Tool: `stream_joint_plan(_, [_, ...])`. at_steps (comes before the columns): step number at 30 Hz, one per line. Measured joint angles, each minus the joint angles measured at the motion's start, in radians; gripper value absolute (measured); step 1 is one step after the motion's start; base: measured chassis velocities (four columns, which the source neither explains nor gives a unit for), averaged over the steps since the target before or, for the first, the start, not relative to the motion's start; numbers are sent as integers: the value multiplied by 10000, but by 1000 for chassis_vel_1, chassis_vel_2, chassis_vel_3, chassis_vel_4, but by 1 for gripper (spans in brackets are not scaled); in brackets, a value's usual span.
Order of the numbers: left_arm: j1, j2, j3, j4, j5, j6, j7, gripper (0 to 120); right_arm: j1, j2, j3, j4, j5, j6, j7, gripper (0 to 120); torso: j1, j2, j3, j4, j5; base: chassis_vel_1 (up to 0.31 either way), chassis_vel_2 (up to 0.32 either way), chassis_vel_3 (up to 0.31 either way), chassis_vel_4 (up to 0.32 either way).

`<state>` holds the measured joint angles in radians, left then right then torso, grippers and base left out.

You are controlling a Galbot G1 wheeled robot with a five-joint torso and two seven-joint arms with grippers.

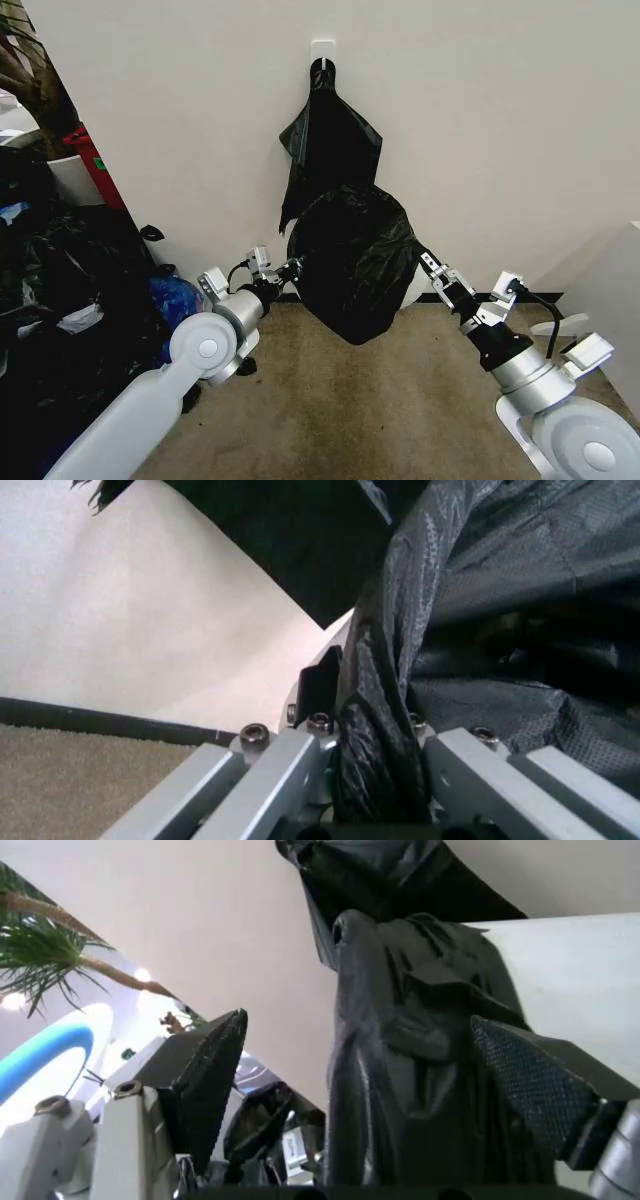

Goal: Place the garbage bag over the trash bin.

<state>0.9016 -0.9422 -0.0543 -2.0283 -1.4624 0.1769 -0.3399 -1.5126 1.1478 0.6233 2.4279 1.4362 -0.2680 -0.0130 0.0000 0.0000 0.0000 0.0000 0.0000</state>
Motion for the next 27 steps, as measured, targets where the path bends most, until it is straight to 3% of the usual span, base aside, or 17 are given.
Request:
stream_joint_plan(12, [-57, 17, 14, -40, 4, 17, -45, 1, 277, 22, -366, 126, -192, 31, 285, 77, 0, 0, 0, 0, 0, 0, 0, 0, 0])
stream_joint_plan(27, [-114, -32, 23, -40, -2, 15, -59, 1, 378, 29, -525, 54, -314, 153, 434, 25, 0, 0, 0, 0, 0, 0, 0, 0, 0])
